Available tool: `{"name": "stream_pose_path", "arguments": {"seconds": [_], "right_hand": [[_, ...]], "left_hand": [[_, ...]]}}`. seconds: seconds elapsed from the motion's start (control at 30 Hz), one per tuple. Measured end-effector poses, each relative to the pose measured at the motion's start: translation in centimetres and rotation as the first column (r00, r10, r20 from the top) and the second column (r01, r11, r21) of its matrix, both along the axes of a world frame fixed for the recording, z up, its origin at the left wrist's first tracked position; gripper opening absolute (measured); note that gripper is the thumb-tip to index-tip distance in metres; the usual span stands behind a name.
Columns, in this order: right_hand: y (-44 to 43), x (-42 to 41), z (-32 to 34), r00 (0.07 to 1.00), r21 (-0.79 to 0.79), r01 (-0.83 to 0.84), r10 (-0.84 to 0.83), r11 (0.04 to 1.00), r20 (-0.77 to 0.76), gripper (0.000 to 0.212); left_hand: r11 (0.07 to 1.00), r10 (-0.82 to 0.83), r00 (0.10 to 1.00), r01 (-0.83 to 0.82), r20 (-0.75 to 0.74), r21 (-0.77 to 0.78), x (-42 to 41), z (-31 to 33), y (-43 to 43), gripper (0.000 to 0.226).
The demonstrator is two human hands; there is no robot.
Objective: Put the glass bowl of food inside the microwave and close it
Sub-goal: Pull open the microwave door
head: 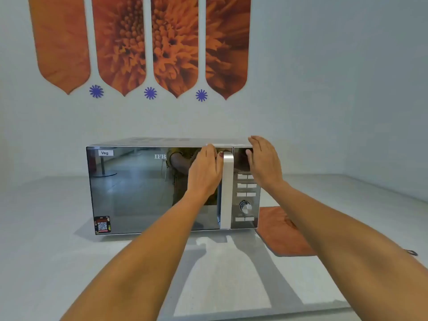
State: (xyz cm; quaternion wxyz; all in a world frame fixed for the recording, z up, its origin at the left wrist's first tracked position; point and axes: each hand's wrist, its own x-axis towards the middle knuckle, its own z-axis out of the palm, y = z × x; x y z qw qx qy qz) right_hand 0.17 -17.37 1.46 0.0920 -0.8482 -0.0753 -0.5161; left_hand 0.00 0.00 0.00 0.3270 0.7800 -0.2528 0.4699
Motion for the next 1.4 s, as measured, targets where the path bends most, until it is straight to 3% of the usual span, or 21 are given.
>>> {"name": "stream_pose_path", "arguments": {"seconds": [0.17,0.37,0.43,0.5,0.6,0.7,0.9,1.1,1.4], "right_hand": [[-0.7,0.6,-0.3,0.993,0.063,0.003,0.004,0.998,-0.119,0.046],[-0.4,1.2,-0.6,0.992,0.195,-0.046,0.067,0.980,-0.104,0.051],[-0.2,1.4,-0.7,0.993,0.243,-0.080,0.098,0.967,-0.065,0.049],[-0.1,1.5,-0.8,0.994,0.271,-0.091,0.106,0.958,-0.040,0.048],[-0.1,1.7,-0.9,0.994,0.282,-0.094,0.105,0.955,-0.024,0.046],[-0.3,1.7,-0.7,0.993,0.275,-0.099,0.111,0.956,-0.027,0.046],[-0.4,1.8,0.0,0.994,0.263,-0.073,0.093,0.962,-0.062,0.053],[-0.5,1.8,0.8,0.989,0.310,-0.075,0.110,0.948,-0.096,0.032],[-0.2,1.8,1.0,0.985,0.332,-0.099,0.140,0.938,-0.101,0.034]], "left_hand": [[0.986,-0.052,0.977,0.017,-0.209,-0.166,0.4,-0.9,-1.6,0.031],[0.960,-0.182,0.896,0.072,-0.405,-0.272,0.9,-1.1,-2.8,0.050],[0.886,-0.345,0.806,0.112,-0.481,-0.449,1.2,-0.8,-3.4,0.056],[0.737,-0.555,0.674,0.128,-0.487,-0.664,1.2,-0.5,-4.2,0.065],[0.629,-0.683,0.557,0.121,-0.471,-0.768,1.3,-0.2,-4.7,0.073],[0.583,-0.742,0.500,0.152,-0.447,-0.798,1.3,-0.1,-4.8,0.071],[0.562,-0.740,0.502,0.096,-0.448,-0.821,1.4,0.2,-5.5,0.050],[0.611,-0.690,0.534,0.067,-0.489,-0.789,1.7,0.2,-6.1,0.061],[0.643,-0.622,0.604,0.032,-0.498,-0.765,2.3,0.1,-6.6,0.058]]}}
